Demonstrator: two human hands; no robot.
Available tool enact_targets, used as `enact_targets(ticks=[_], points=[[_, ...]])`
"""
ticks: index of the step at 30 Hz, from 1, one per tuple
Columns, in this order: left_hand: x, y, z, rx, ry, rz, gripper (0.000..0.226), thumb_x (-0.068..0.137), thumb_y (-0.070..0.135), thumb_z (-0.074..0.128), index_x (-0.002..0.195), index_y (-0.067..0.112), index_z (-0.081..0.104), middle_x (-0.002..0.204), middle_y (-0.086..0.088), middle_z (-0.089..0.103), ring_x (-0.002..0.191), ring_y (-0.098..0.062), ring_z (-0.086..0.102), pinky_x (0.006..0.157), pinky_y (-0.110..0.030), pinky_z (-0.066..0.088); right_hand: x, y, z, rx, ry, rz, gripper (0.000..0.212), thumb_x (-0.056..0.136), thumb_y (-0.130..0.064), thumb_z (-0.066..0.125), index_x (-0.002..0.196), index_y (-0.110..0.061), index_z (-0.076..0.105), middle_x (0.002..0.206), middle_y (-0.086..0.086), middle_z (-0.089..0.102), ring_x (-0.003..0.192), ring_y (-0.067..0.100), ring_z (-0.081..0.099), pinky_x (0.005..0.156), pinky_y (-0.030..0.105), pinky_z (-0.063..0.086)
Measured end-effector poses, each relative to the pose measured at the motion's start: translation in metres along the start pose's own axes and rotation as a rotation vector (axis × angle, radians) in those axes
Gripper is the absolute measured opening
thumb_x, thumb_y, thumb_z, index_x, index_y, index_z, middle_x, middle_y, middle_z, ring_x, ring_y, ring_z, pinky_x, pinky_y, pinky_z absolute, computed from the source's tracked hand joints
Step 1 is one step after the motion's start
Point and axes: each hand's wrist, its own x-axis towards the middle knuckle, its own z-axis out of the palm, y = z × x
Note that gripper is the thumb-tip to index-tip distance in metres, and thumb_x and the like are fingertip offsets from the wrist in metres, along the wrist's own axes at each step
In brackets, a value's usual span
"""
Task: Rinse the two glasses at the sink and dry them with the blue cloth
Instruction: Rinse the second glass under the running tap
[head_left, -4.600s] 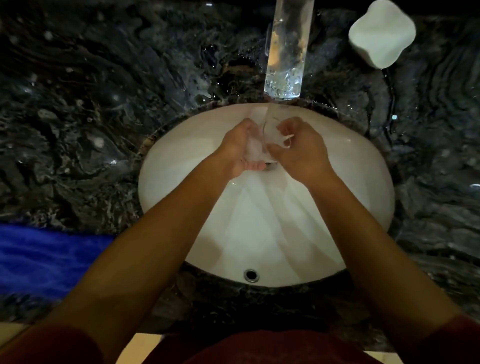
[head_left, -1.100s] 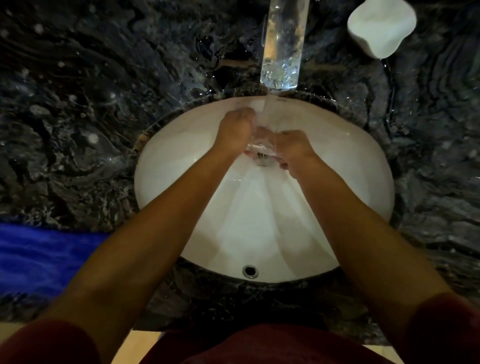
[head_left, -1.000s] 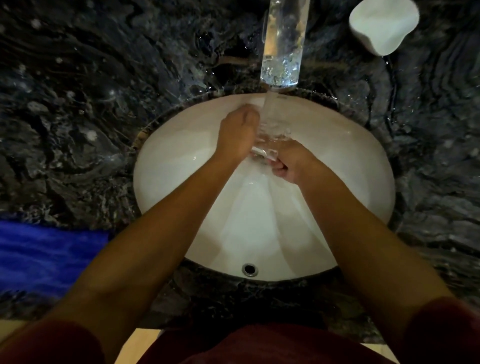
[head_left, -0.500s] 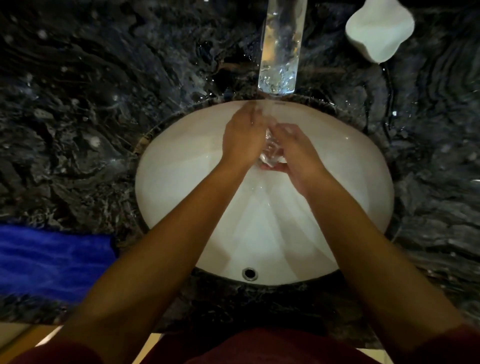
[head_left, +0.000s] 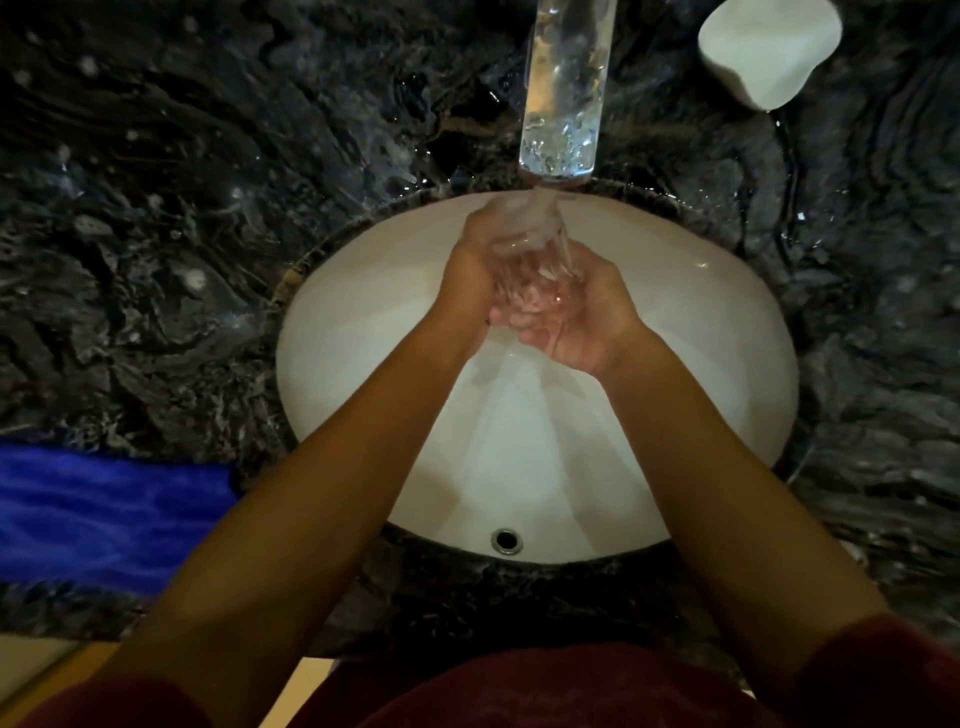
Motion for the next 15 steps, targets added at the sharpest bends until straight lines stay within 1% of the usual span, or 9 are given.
enact_targets(ticks=[2,3,4,6,8,9,11,13,15], points=[[-0.003,-0.003,0.001,-0.034,0.030,-0.061,0.045,0.104,0.042,0.045,0.101,0.010,0.075,0.092,-0.010,0.078,0.084,-0.025,0.075,0.077,-0.032,0.058,0.004,-0.001,-0.001,-0.111,0.159,-0.060,0.044,0.104,-0.040,0.049,0.117,-0.006,0.075,0.106,0.018,0.079,0.090,0.040,0.078,0.058,0.038,0.062],[-0.003,-0.005,0.003,-0.009,0.056,-0.097,0.047,0.105,0.043,0.042,0.098,0.011,0.077,0.089,-0.009,0.080,0.081,-0.022,0.076,0.076,-0.032,0.058,0.007,-0.001,-0.001,-0.182,0.252,-0.097,0.040,0.105,-0.036,0.050,0.115,-0.008,0.075,0.104,0.016,0.080,0.093,0.039,0.078,0.066,0.040,0.063],[-0.003,-0.008,0.005,0.024,0.092,-0.122,0.048,0.106,0.041,0.040,0.092,0.013,0.076,0.083,-0.007,0.079,0.076,-0.020,0.075,0.074,-0.031,0.057,0.009,0.000,0.000,-0.245,0.340,-0.124,0.037,0.106,-0.033,0.048,0.108,-0.010,0.077,0.096,0.013,0.081,0.092,0.036,0.078,0.070,0.041,0.063],[-0.003,-0.013,0.012,0.043,0.147,-0.143,0.047,0.105,0.036,0.038,0.083,0.015,0.073,0.071,-0.004,0.077,0.064,-0.016,0.073,0.063,-0.027,0.055,0.013,0.002,0.006,-0.273,0.451,-0.158,0.043,0.107,-0.037,0.041,0.093,-0.017,0.076,0.082,0.008,0.080,0.082,0.031,0.077,0.071,0.038,0.062],[-0.003,-0.013,0.016,-0.018,0.168,-0.161,0.047,0.104,0.034,0.036,0.082,0.013,0.071,0.066,-0.004,0.074,0.055,-0.014,0.070,0.050,-0.022,0.052,0.013,0.009,0.016,-0.244,0.506,-0.204,0.054,0.107,-0.049,0.034,0.091,-0.020,0.076,0.086,0.008,0.081,0.083,0.028,0.078,0.074,0.037,0.063],[-0.002,-0.011,0.017,-0.031,0.178,-0.166,0.047,0.104,0.035,0.035,0.085,0.012,0.072,0.066,-0.005,0.074,0.053,-0.014,0.069,0.049,-0.022,0.051,0.012,0.015,0.020,-0.276,0.536,-0.251,0.058,0.105,-0.057,0.030,0.096,-0.022,0.075,0.090,0.005,0.081,0.086,0.027,0.078,0.080,0.039,0.062],[0.003,-0.005,0.017,0.006,0.199,-0.179,0.050,0.105,0.037,0.033,0.088,0.010,0.071,0.070,-0.008,0.074,0.055,-0.017,0.068,0.051,-0.022,0.050,0.005,0.031,0.026,-0.451,0.621,-0.394,0.063,0.099,-0.071,0.022,0.113,-0.029,0.066,0.096,-0.006,0.078,0.091,0.017,0.076,0.090,0.043,0.059],[0.010,0.001,0.017,0.111,0.224,-0.186,0.050,0.108,0.039,0.033,0.087,0.011,0.069,0.076,-0.010,0.073,0.062,-0.021,0.067,0.060,-0.027,0.053,-0.003,0.044,0.031,-0.618,0.658,-0.526,0.066,0.099,-0.071,0.018,0.131,-0.027,0.054,0.107,-0.006,0.075,0.097,0.016,0.073,0.091,0.046,0.059],[0.012,0.008,0.016,0.217,0.221,-0.183,0.047,0.109,0.038,0.036,0.087,0.011,0.068,0.078,-0.010,0.071,0.066,-0.021,0.065,0.065,-0.030,0.052,-0.003,0.048,0.034,-0.700,0.669,-0.573,0.063,0.103,-0.064,0.020,0.142,-0.022,0.047,0.118,0.001,0.074,0.103,0.020,0.072,0.093,0.048,0.058]])
